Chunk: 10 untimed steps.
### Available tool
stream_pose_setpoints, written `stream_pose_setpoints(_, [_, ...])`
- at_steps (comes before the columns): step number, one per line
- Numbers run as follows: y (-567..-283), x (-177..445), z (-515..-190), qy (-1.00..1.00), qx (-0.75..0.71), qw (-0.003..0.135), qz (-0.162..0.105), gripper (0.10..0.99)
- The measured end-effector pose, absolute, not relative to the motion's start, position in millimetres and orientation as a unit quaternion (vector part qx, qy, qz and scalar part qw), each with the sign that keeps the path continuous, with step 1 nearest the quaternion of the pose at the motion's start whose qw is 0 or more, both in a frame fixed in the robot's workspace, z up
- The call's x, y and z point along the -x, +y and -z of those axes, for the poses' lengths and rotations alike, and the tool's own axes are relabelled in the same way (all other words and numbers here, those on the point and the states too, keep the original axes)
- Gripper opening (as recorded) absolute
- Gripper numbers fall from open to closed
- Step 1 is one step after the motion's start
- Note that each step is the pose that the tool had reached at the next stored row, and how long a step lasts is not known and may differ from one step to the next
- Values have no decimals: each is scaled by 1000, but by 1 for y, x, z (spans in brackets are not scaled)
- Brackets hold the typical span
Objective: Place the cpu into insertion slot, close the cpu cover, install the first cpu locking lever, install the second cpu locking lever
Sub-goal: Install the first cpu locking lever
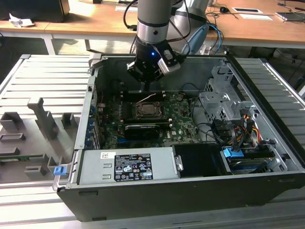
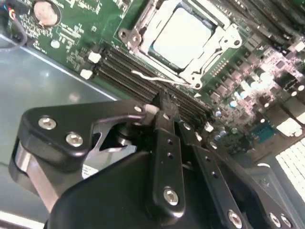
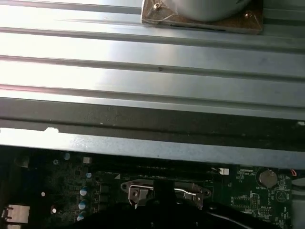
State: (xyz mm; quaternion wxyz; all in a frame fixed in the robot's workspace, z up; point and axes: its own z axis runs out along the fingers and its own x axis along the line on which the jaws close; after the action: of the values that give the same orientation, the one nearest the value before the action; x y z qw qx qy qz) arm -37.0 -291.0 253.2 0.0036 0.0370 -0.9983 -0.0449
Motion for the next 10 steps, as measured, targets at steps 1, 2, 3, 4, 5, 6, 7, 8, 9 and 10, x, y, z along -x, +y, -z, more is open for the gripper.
stream_pose_setpoints(1, [-291,37,-253,-998,-37,-1,45,106])
stream_pose_setpoints(2, [-291,37,-252,-998,-36,-3,45,106])
stream_pose_setpoints(3, [-291,37,-252,-998,-36,-5,45,106])
stream_pose_setpoints(4, [-291,37,-251,-998,-35,-6,45,106])
stream_pose_setpoints(5, [-291,37,-250,-998,-35,-6,45,106])
stream_pose_setpoints(6, [-291,37,-249,-998,-33,-6,45,106])
stream_pose_setpoints(7, [-291,37,-247,-999,-26,-6,45,106])
stream_pose_setpoints(8, [-291,37,-246,-999,-19,-7,45,106])
stream_pose_setpoints(9, [-291,37,-245,-999,-11,-7,45,106])
stream_pose_setpoints(10, [-291,37,-244,-999,-10,-7,45,106])
